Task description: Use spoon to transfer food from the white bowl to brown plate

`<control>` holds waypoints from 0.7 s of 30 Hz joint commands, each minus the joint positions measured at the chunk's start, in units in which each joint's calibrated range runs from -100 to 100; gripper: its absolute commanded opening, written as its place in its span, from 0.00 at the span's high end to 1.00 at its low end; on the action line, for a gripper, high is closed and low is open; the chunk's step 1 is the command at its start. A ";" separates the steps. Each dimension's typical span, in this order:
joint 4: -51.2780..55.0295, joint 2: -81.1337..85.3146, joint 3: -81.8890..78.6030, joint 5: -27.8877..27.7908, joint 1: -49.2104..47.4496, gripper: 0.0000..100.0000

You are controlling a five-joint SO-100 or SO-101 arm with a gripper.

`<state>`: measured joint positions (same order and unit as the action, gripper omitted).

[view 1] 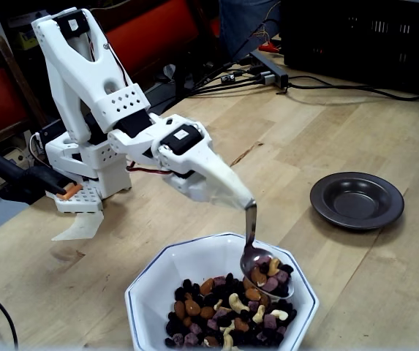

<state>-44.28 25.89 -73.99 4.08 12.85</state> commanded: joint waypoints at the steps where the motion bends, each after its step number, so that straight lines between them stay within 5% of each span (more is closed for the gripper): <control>1: -4.18 3.25 3.19 -0.24 0.56 0.97; 21: 0.41 4.62 5.32 -0.29 -0.03 0.98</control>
<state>-45.72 25.89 -73.99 4.08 12.85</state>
